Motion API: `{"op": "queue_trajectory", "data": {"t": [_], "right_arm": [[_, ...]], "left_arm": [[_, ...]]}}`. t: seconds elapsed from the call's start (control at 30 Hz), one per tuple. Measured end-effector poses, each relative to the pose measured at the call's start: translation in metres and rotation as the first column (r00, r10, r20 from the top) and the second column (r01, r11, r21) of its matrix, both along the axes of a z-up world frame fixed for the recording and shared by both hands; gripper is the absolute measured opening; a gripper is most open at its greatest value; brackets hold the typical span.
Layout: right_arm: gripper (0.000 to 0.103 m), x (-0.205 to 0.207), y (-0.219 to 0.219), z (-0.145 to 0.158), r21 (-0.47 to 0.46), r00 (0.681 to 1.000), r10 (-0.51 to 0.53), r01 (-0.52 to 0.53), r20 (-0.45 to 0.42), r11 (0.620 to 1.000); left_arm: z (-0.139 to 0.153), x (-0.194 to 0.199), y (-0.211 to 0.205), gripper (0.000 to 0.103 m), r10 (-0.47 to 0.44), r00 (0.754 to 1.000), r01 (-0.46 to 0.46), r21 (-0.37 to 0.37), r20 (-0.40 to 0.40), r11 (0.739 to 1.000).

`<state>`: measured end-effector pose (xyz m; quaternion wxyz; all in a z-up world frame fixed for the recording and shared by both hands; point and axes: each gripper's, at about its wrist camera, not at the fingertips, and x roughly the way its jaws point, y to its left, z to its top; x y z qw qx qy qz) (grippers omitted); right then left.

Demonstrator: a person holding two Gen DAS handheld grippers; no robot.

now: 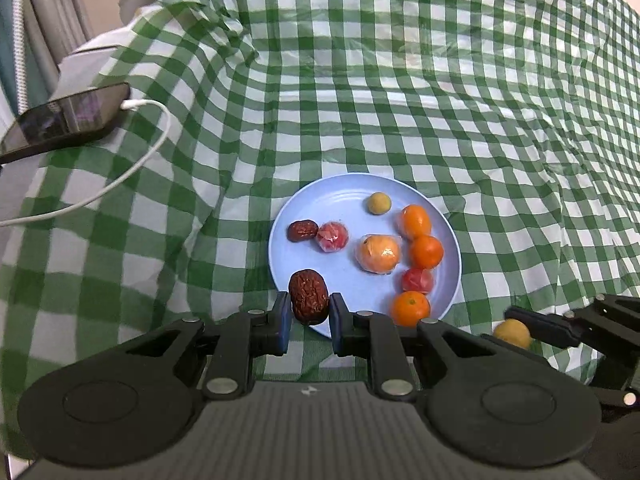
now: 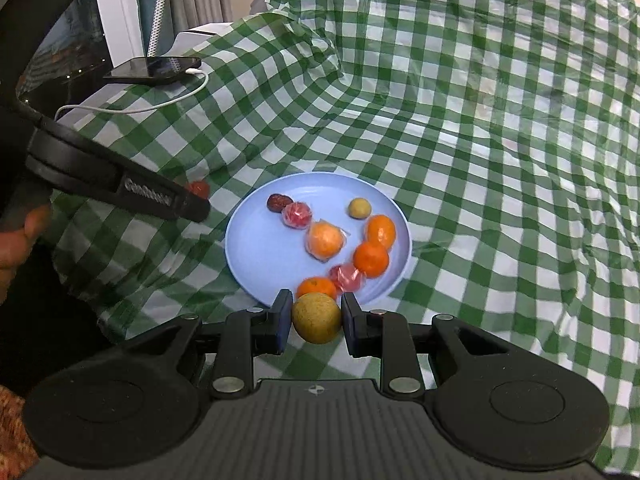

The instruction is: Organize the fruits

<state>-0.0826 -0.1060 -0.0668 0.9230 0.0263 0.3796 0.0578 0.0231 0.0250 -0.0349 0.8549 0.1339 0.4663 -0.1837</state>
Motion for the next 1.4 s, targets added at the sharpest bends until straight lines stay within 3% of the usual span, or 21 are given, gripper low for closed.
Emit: {"op": "queue_trajectory", "data": {"t": [0.43,0.8,0.87,0.9,0.93,1.03,1.2,1.4], "right_arm": [[0.028,0.071,-0.004,-0.036,0.002,0.998,0.029,-0.029,-0.057,1.000],[0.028,0.101,-0.007,-0.062,-0.021,0.995,0.045,-0.047,-0.094,0.999],[0.030,0.105,-0.007,-0.064,-0.024,0.995,0.056,-0.058,-0.084,0.998],[0.038,0.107,-0.006,-0.064,-0.023,0.994,0.066,-0.069,-0.082,0.997],[0.053,0.109,-0.006,-0.062,-0.023,0.994,0.074,-0.077,-0.085,0.997],[0.087,0.103,-0.006,-0.053,-0.047,0.995,0.064,-0.068,-0.076,0.997],[0.098,0.072,-0.007,-0.037,-0.078,0.996,0.049,-0.055,-0.076,0.995],[0.102,0.023,-0.003,-0.018,-0.041,0.997,-0.010,0.007,-0.080,0.999]], "left_arm": [[-0.050,0.050,-0.023,0.021,-0.020,0.997,0.025,0.068,-0.072,0.997],[-0.070,0.072,-0.035,0.023,-0.040,0.997,0.046,0.090,-0.072,0.995],[-0.070,0.073,-0.036,0.048,-0.053,0.996,0.058,0.081,-0.066,0.995],[-0.068,0.073,-0.036,0.078,-0.052,0.997,0.056,0.074,-0.058,0.996],[-0.064,0.071,-0.035,0.098,-0.045,0.998,0.048,0.063,-0.035,0.997],[-0.050,0.060,-0.030,0.103,-0.060,0.998,0.059,0.041,0.032,0.997],[-0.039,0.037,-0.021,0.103,-0.077,0.997,0.075,0.062,0.028,0.995],[-0.021,-0.001,0.001,0.103,-0.016,1.000,0.015,0.046,0.018,0.999]]}}
